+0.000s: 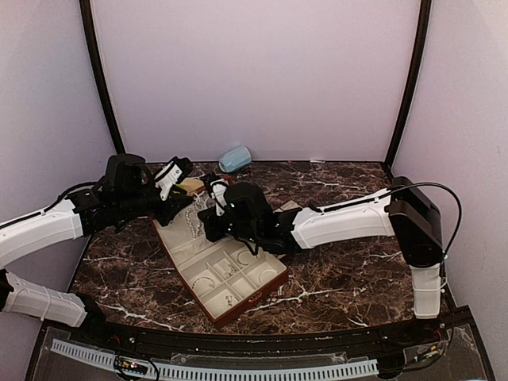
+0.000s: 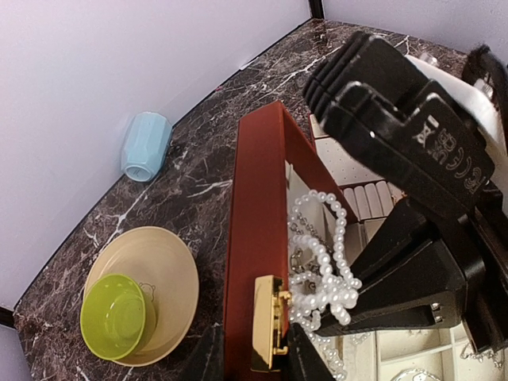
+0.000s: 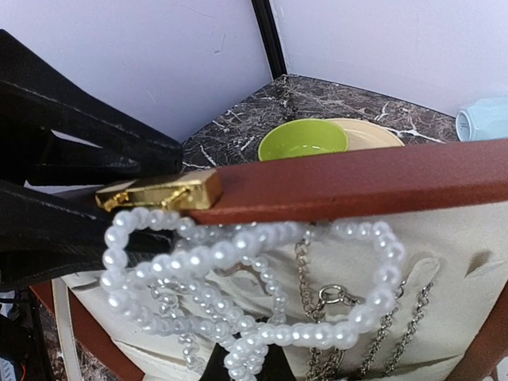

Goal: Organize the mixed jewelry
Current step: Pass from the right arm to the left

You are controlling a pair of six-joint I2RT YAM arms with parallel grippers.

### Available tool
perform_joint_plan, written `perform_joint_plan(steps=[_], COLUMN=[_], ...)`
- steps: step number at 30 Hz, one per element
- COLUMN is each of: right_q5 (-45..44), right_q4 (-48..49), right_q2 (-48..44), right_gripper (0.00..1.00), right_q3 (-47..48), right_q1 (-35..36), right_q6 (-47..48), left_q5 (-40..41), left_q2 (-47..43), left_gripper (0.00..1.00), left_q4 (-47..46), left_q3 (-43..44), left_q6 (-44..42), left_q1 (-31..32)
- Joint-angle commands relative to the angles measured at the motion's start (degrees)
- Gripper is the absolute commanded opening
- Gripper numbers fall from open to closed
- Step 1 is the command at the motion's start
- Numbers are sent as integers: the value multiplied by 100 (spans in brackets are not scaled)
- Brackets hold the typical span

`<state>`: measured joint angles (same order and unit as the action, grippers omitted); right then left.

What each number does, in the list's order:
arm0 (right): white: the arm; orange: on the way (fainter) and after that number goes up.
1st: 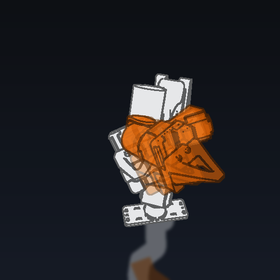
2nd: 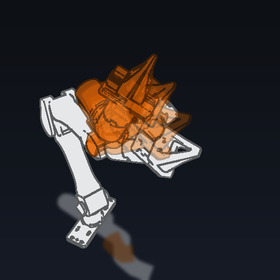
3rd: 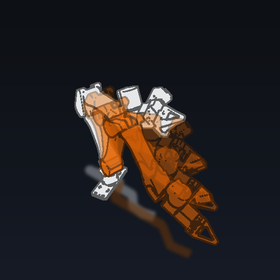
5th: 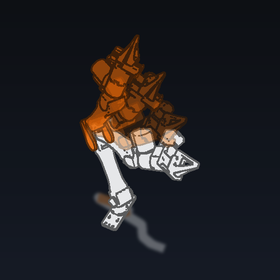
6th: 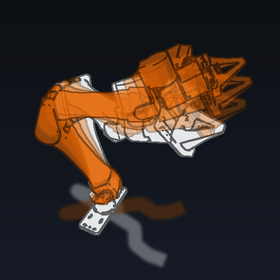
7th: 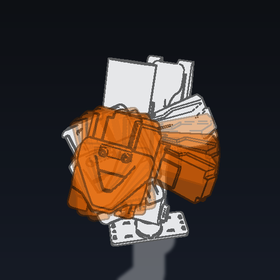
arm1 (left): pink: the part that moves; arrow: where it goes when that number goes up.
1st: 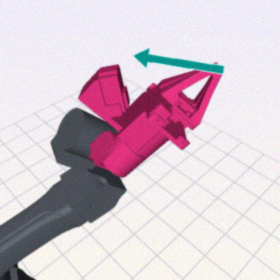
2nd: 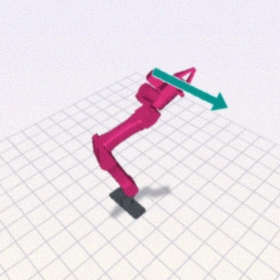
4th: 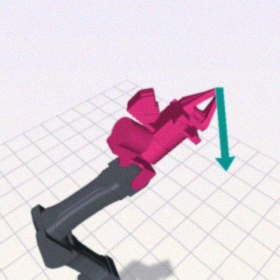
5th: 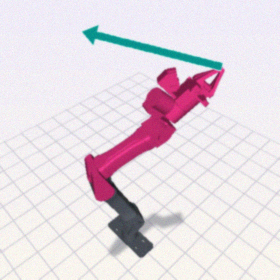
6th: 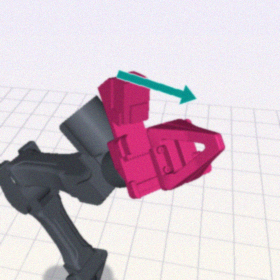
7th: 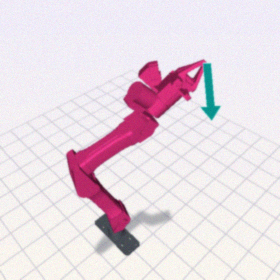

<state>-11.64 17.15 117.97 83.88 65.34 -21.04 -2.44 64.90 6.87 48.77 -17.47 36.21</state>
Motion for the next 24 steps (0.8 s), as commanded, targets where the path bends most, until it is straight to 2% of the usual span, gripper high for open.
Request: perform_joint_plan(steps=[1,8,24], right_q5=[-65,130,554], right_q4=[151,-18,-342], right_q2=[54,-117,-468], right_gripper=[0,0,0], right_q3=[-260,-565,-681], right_q1=[-30,-31,14], right_q6=[-143,-338,-15], left_q5=[-479,-457,-427], left_q2=[-12,-32,-40], left_gripper=[16,16,17], left_q4=[297,301,305], left_q3=[-219,-217,-215], left_q6=[230,214,217], left_q1=[75,77,77])
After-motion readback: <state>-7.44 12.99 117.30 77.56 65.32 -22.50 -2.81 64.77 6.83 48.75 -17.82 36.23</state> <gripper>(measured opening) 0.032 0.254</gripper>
